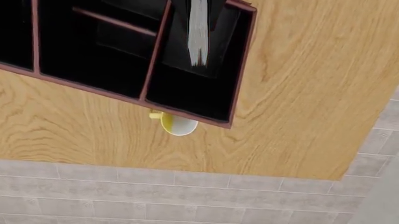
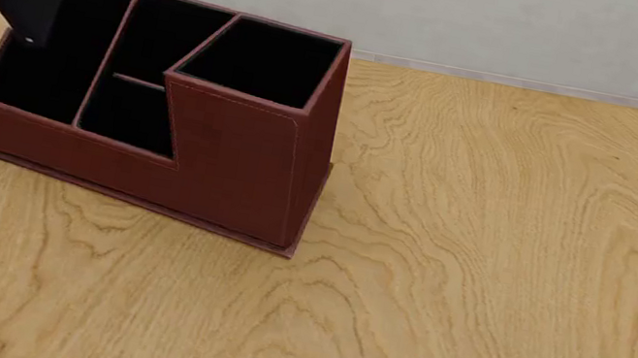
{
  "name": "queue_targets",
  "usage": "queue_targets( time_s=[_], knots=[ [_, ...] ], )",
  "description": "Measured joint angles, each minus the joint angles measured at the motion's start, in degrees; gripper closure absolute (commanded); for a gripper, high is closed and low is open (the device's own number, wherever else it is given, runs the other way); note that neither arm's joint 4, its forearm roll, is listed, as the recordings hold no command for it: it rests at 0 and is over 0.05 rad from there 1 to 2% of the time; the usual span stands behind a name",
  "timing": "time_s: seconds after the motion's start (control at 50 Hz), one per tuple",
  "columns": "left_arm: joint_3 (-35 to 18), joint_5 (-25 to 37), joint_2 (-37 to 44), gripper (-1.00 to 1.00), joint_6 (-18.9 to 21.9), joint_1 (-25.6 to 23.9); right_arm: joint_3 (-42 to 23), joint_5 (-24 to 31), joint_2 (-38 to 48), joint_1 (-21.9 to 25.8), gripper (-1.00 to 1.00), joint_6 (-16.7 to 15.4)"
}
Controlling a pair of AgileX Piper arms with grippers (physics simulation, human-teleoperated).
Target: Pick up the book and place it in the left compartment of the caddy.
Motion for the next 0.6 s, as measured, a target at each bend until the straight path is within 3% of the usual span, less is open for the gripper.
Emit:
queue_targets(
  time_s=[0.6],
  knots=[
    [0.50, -2.93, 3.74, 1.00, -0.06, 0.09, 0.00, 0.00, 0.00, 0.00, -1.00, 0.00]
  ],
)
